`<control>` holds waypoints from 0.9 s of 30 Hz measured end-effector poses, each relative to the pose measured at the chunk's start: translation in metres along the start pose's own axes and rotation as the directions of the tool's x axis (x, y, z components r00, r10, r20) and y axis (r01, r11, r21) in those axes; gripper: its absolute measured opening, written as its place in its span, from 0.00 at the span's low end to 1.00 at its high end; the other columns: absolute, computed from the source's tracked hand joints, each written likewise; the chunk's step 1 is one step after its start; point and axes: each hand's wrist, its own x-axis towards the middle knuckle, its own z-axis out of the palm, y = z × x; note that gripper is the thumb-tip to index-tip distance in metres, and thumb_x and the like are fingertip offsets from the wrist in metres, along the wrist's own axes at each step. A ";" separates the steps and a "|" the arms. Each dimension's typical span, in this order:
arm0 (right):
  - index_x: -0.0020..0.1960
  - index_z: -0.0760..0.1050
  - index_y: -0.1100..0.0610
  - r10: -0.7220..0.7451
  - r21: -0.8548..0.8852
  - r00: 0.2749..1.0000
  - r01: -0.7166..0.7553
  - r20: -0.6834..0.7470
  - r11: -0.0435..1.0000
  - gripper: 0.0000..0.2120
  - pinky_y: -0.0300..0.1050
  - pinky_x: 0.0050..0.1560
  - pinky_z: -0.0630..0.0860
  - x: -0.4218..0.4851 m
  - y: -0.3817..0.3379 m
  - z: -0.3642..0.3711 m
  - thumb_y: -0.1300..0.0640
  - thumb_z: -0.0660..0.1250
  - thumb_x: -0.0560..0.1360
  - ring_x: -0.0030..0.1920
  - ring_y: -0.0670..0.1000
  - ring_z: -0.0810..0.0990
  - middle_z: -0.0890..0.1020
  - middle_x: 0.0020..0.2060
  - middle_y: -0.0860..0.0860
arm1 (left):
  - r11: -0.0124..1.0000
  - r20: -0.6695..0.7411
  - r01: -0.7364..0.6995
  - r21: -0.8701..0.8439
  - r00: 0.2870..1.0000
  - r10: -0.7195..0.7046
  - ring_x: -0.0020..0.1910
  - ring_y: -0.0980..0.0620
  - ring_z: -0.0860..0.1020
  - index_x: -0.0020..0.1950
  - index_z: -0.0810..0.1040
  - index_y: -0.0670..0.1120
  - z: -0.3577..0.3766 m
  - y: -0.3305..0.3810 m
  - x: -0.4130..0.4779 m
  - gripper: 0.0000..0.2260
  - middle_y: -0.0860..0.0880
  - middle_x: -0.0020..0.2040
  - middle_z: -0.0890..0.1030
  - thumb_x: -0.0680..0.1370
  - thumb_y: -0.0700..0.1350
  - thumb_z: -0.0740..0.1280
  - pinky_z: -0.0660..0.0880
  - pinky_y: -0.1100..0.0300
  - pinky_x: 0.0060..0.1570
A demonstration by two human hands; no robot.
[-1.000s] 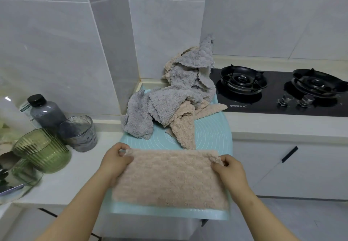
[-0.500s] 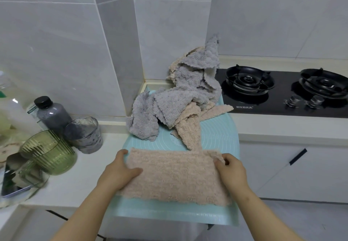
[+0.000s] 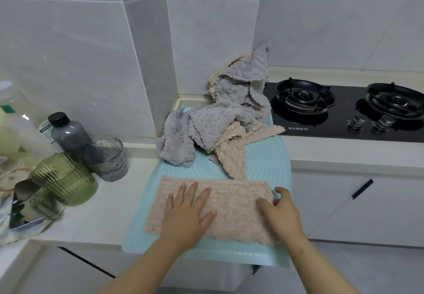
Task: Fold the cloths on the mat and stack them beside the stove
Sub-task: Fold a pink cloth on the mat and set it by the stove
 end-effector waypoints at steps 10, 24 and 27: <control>0.60 0.65 0.56 0.123 -0.119 0.985 -0.109 0.120 0.987 0.22 0.47 0.49 0.74 -0.009 0.008 -0.004 0.50 0.68 0.72 0.48 0.50 0.74 0.73 0.48 0.48 | 0.981 0.034 -0.049 0.186 0.998 0.043 0.67 0.42 0.69 0.68 0.69 0.57 0.008 0.011 -0.002 0.29 0.47 0.67 0.75 0.78 0.63 0.38 0.56 0.40 0.68; 0.44 0.79 0.58 -0.127 0.396 0.974 0.044 0.185 0.917 0.03 0.46 0.41 0.74 -0.021 -0.045 0.016 0.60 0.67 0.74 0.39 0.52 0.79 0.81 0.37 0.54 | 0.459 0.147 0.245 -0.854 0.960 -0.238 0.40 0.54 0.80 0.51 0.77 0.48 -0.055 0.030 0.007 0.09 0.47 0.47 0.81 0.80 0.50 0.60 0.75 0.62 0.38; 0.45 0.81 0.52 -0.210 0.351 0.887 0.058 0.412 0.934 0.04 0.36 0.33 0.71 -0.034 -0.064 0.027 0.57 0.66 0.75 0.32 0.43 0.78 0.82 0.34 0.45 | 0.088 0.359 0.386 -0.918 0.906 -0.223 0.32 0.54 0.80 0.47 0.77 0.47 -0.066 0.027 0.010 0.19 0.50 0.35 0.82 0.79 0.60 0.54 0.76 0.60 0.33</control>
